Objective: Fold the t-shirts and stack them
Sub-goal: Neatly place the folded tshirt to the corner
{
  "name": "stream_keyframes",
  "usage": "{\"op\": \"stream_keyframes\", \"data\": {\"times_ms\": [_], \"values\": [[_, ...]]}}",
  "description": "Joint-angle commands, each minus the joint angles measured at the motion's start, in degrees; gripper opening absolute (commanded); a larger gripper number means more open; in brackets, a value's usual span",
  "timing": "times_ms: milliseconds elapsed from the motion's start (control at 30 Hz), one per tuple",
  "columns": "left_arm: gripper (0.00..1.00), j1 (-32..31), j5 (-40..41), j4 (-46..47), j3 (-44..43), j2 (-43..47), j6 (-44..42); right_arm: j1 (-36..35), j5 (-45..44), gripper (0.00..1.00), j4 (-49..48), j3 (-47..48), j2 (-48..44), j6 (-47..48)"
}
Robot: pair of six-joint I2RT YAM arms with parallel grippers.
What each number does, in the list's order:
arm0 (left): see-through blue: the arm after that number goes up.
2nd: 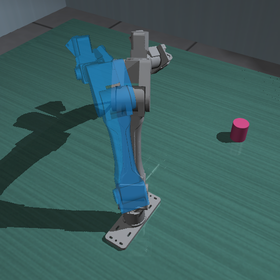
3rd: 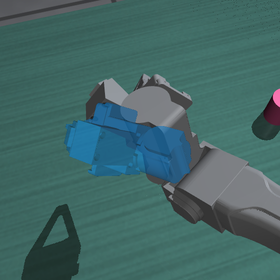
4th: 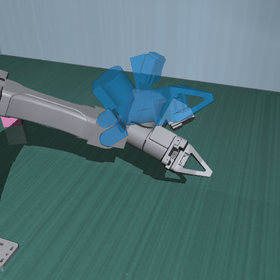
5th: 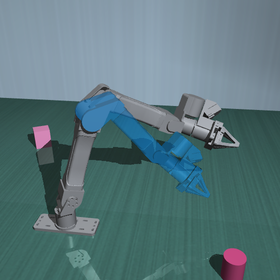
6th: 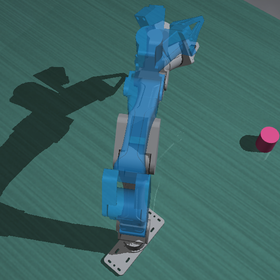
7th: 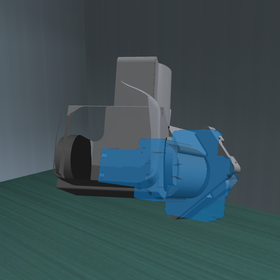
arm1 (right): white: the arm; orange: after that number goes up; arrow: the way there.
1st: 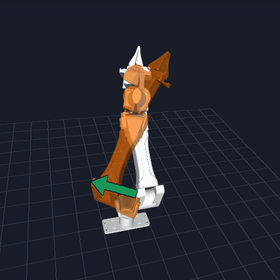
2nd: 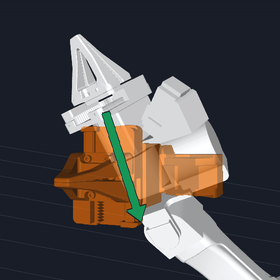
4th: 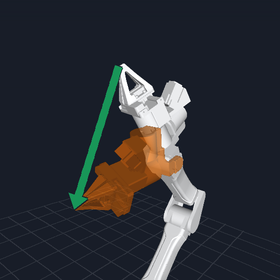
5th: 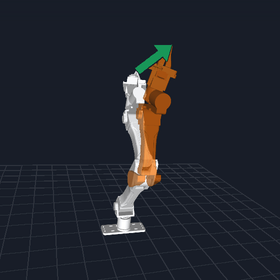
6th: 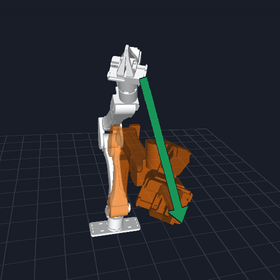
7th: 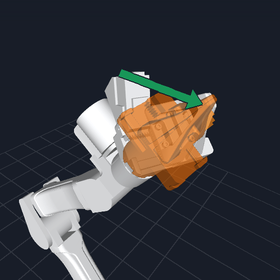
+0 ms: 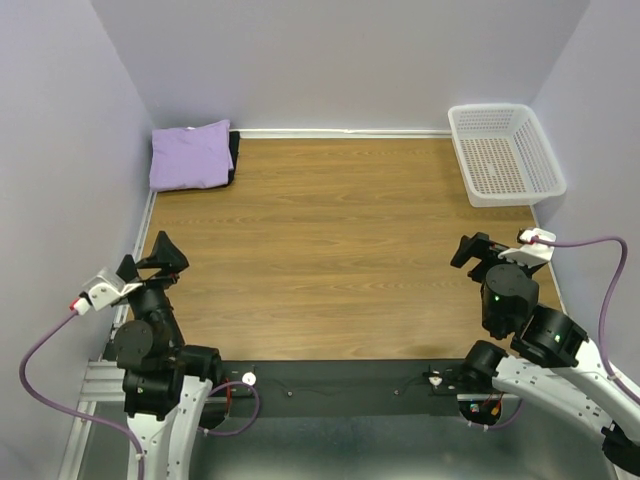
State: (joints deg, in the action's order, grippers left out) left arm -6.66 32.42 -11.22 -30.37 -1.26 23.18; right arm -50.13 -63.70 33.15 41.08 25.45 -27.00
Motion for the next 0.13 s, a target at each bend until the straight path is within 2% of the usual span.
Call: {"op": "stream_keyframes", "data": {"times_ms": [0,100], "values": [[0.98,0.68,1.50,2.34,0.84,-0.33,0.11,0.21,-2.22,1.00,-0.10,-0.39,-0.49,-1.03],[0.98,0.68,1.50,2.43,1.10,-0.24,0.11,0.29,-2.74,1.00,-0.19,-0.30,-0.14,-0.94]]}}
